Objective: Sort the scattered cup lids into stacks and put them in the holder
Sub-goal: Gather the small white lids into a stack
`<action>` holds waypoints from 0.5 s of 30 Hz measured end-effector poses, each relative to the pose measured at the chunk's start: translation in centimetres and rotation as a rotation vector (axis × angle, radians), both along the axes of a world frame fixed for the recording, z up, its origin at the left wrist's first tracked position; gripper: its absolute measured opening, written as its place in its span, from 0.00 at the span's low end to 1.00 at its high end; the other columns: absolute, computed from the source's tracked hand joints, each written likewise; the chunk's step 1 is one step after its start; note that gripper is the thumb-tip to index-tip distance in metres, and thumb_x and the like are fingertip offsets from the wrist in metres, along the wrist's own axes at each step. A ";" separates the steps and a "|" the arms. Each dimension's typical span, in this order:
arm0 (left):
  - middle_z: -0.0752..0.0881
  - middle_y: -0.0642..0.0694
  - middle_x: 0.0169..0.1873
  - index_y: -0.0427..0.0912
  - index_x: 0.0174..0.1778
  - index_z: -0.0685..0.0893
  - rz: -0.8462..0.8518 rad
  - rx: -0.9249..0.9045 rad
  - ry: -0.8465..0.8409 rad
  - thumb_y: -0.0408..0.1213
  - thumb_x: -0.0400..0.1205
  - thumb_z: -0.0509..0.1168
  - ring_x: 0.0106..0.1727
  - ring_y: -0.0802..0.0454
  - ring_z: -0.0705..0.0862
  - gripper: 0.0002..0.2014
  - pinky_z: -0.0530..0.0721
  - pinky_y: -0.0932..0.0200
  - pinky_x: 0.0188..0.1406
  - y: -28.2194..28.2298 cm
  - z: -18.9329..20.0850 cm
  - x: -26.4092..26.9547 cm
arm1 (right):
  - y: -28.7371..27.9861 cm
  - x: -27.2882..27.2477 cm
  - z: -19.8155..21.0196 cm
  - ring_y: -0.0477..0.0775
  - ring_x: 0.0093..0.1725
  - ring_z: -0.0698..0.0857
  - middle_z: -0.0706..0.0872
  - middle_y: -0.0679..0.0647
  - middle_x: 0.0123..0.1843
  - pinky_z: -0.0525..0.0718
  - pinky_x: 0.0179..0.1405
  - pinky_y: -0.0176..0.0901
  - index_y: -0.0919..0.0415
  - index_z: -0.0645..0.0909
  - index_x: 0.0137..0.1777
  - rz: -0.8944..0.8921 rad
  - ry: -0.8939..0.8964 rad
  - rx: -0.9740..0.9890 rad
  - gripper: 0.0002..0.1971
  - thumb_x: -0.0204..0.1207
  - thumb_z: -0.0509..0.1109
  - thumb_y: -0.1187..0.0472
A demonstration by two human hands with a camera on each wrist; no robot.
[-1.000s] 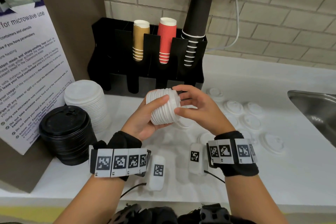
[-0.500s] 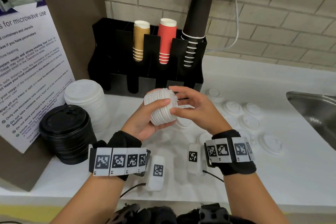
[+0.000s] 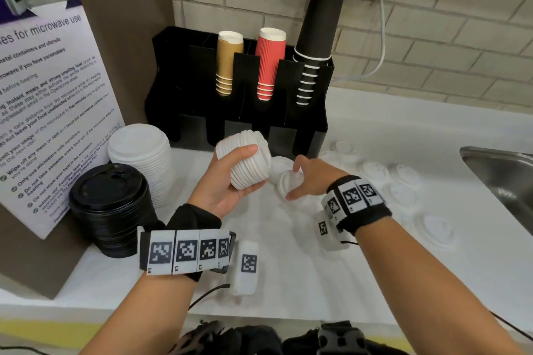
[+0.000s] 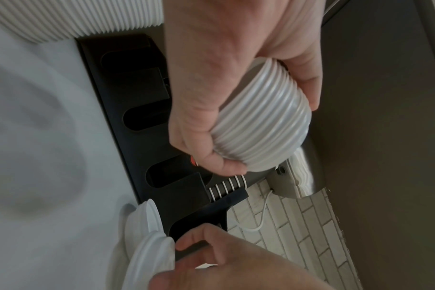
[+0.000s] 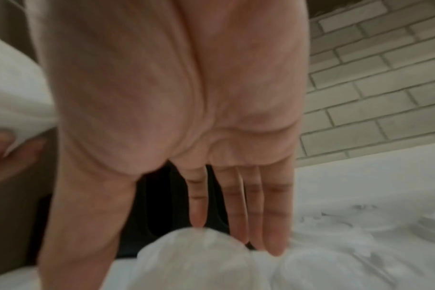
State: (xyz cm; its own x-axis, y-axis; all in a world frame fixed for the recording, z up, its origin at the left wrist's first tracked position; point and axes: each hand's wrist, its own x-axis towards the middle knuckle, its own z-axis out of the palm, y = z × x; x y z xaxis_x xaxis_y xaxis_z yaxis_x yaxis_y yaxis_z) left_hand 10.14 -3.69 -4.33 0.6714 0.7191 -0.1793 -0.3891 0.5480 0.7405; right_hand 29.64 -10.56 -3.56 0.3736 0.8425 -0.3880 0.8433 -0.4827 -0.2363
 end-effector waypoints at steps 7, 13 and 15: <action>0.84 0.42 0.60 0.49 0.72 0.75 0.031 -0.007 0.018 0.39 0.66 0.74 0.59 0.43 0.86 0.35 0.89 0.50 0.39 0.3 -0.1 -0.2 | 0.6 0.2 -0.6 0.58 0.52 0.80 0.76 0.56 0.58 0.80 0.48 0.47 0.53 0.63 0.68 0.028 0.000 0.051 0.31 0.70 0.77 0.53; 0.85 0.41 0.60 0.48 0.71 0.76 0.032 -0.042 -0.015 0.39 0.68 0.76 0.58 0.43 0.86 0.33 0.90 0.49 0.41 0.3 -0.1 -0.2 | -1.6 -0.6 2.9 0.52 0.50 0.87 0.84 0.50 0.49 0.88 0.54 0.48 0.39 0.76 0.59 -0.050 0.706 0.632 0.24 0.62 0.78 0.48; 0.85 0.40 0.61 0.47 0.73 0.75 0.029 -0.036 -0.025 0.40 0.67 0.79 0.58 0.42 0.87 0.36 0.90 0.49 0.42 0.0 0.0 0.1 | -2.0 -2.1 3.3 0.50 0.49 0.88 0.85 0.45 0.47 0.88 0.48 0.43 0.39 0.78 0.60 0.001 0.758 0.738 0.25 0.60 0.78 0.47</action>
